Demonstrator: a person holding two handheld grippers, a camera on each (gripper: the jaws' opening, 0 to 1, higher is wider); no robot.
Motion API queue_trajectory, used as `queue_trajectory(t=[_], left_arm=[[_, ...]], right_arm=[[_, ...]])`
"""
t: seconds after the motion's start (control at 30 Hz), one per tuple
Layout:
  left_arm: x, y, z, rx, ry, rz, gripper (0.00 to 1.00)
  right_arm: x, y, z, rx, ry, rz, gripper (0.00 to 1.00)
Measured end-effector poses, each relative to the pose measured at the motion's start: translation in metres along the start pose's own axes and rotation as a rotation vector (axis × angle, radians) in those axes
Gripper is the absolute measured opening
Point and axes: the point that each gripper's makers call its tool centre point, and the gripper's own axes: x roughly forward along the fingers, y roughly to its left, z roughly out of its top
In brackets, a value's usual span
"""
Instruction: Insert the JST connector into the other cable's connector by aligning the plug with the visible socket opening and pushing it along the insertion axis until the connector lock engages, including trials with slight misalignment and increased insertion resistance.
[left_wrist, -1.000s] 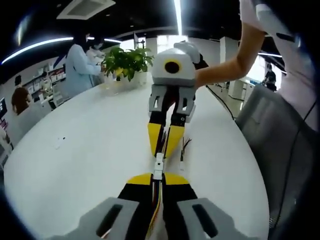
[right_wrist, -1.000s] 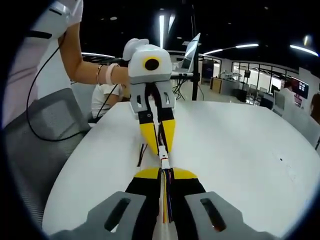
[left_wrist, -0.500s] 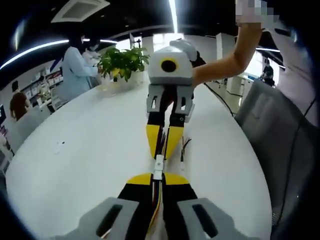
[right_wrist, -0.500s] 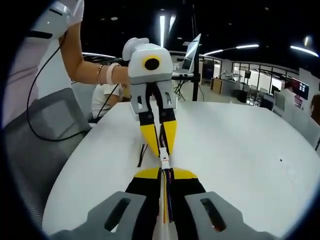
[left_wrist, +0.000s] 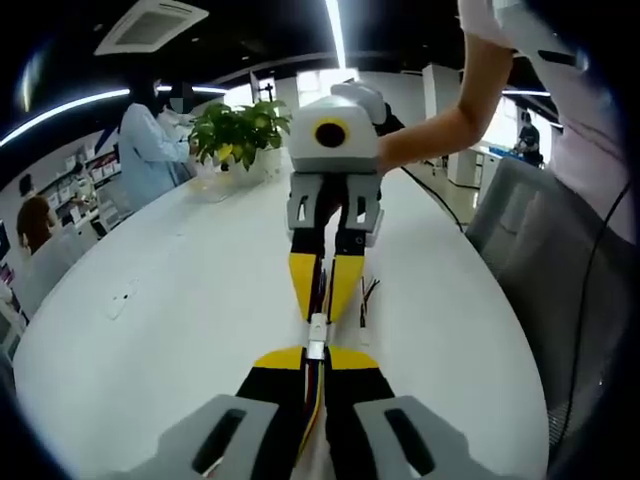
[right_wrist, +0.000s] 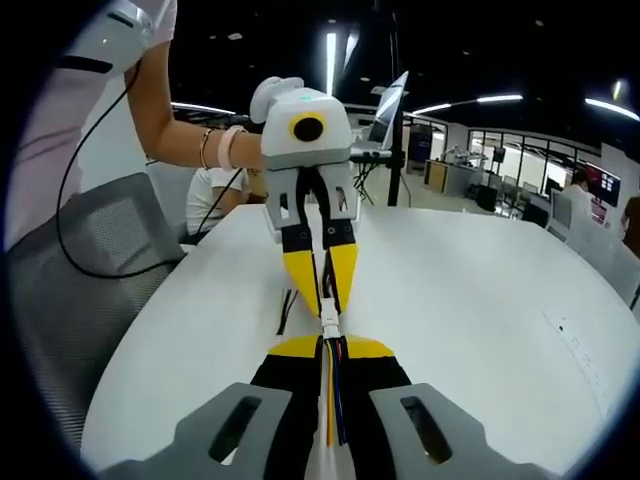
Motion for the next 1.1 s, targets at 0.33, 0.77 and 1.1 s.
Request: queue_trajectory(t=[0.33,0.77,1.1], left_arm=[[0.0017,-0.0017,0.0041,-0.001,-0.015,-0.002,0.0],[0.003,-0.0068,0.0017,0.015,0.001,-0.03,0.0],[0.0032,-0.0074,0.0027,0.032,-0.004,-0.031,0.0]], right_arm=[[-0.0046,0.001,0.0013,0.003,-0.007,0.002,0.03],[-0.0034,0.0072,-0.0012,0.009,-0.004,0.032,0.02],[-0.0028,0.007,-0.0007,0.01,-0.006,0.037,0.02]])
